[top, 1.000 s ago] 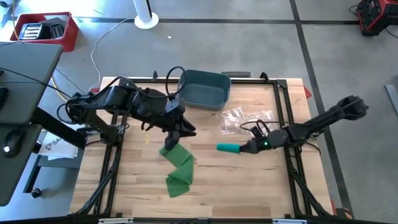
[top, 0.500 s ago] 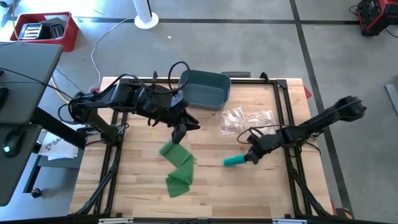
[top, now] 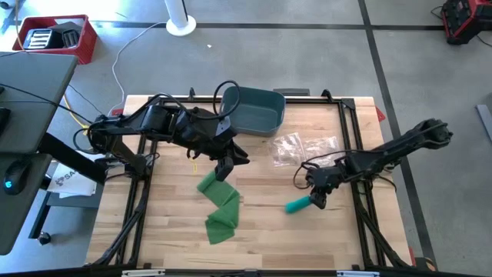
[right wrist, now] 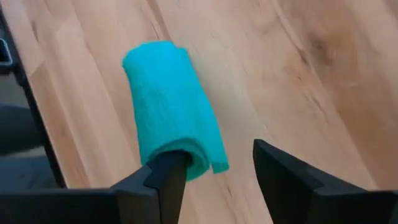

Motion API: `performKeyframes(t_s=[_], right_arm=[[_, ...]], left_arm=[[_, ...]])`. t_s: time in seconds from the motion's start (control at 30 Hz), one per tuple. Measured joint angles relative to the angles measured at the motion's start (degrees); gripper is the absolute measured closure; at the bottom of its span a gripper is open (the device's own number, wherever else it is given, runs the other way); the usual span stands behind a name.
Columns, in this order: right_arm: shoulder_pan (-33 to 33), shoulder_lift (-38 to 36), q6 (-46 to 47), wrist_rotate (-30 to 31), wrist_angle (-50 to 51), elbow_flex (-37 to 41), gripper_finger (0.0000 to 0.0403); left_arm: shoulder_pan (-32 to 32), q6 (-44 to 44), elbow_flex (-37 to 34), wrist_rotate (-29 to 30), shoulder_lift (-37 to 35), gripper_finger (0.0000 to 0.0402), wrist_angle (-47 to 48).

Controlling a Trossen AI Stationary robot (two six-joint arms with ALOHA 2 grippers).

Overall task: Roll bandage
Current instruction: Roll the blue bandage, then open the left transparent zip bag

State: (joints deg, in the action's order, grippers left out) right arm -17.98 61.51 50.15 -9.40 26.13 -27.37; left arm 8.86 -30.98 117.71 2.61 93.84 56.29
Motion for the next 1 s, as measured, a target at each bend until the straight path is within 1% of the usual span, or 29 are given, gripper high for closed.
performKeyframes(t_s=[0.13, 0.23, 0.33, 0.4, 0.47, 0.53, 0.6, 0.63, 0.8, 0.87, 1.0], right_arm=[[0.0, 0.1, -0.5, 0.0, 11.3, -5.6, 0.0227], [0.0, 0.0, 1.7, -0.5, 14.0, -7.2, 0.0225], [0.0, 0.0, 1.8, -2.9, 15.5, -7.7, 0.0215], [0.2, 0.0, 2.2, -3.8, 20.0, -8.7, 0.0207], [0.8, 0.0, 5.2, -3.9, 26.5, -10.3, 0.0203], [1.7, 0.0, 6.2, -3.4, 29.9, -12.0, 0.0202], [2.4, 0.1, 2.3, -1.4, 29.1, -13.6, 0.0203], [2.8, 0.1, -1.2, 0.5, 27.4, -14.6, 0.0204], [6.3, 2.3, -20.9, 13.1, 17.3, -17.0, 0.0217], [9.2, 4.9, -27.7, 14.9, 15.7, -16.9, 0.023], [16.4, 12.2, -39.2, 15.3, 15.4, -15.9, 0.0266]], left_arm=[[0.0, 1.4, 0.0, 0.0, 0.0, 0.03, 0.0], [0.0, 2.8, 0.0, 0.0, 0.0, 0.03, 0.0], [0.0, 3.6, 0.0, 0.0, 0.0, 0.03, 0.0], [0.0, 3.6, 0.0, -0.1, 0.0, 0.03, 0.0], [0.1, 3.6, 0.0, -0.1, 0.0, 0.03, 0.0], [0.4, 4.0, 0.0, -0.1, 0.0, 0.03, 0.0], [0.6, 4.2, 0.0, -0.1, 0.0, 0.03, 0.0], [0.6, 4.2, 0.0, -0.1, 0.0, 0.03, 0.0], [1.3, 4.1, 0.0, -0.5, 0.0, 0.03, 0.0], [2.1, 3.5, 0.0, -0.5, 0.0, 0.03, 0.1], [4.1, 1.8, 0.0, -0.6, 0.1, 0.03, 0.2]])
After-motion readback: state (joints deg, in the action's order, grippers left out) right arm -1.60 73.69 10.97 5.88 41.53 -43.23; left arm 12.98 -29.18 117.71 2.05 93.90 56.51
